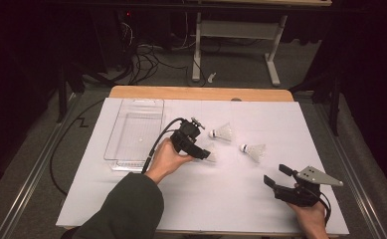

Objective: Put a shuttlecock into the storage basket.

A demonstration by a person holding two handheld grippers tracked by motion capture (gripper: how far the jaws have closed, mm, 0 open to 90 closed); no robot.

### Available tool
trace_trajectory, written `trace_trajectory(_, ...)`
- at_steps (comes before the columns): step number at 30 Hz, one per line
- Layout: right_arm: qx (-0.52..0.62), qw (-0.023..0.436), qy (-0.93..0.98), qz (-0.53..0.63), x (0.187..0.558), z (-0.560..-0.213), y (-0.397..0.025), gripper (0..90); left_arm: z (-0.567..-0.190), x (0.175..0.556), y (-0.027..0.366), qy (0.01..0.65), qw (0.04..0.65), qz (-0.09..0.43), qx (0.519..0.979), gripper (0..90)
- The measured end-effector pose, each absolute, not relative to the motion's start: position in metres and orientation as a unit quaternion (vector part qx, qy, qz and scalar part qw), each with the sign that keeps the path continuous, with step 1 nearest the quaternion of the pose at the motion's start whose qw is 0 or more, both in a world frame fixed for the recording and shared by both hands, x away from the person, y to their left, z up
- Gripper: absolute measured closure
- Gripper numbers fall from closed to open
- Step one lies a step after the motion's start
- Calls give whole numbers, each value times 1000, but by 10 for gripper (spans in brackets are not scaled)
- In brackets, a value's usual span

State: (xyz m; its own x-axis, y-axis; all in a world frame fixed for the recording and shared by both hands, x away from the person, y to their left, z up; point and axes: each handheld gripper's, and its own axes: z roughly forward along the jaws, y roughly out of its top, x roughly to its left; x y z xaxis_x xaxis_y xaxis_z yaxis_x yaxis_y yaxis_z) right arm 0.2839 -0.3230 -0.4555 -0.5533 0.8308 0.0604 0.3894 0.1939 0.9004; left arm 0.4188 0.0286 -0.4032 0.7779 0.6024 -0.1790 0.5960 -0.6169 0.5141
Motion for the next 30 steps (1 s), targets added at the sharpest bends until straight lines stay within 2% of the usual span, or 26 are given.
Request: trace_trajectory(30, 413, 228, 739, 481, 284, -456, -323, 268, -415, 421, 16, 318, 273, -1, 908, 245)
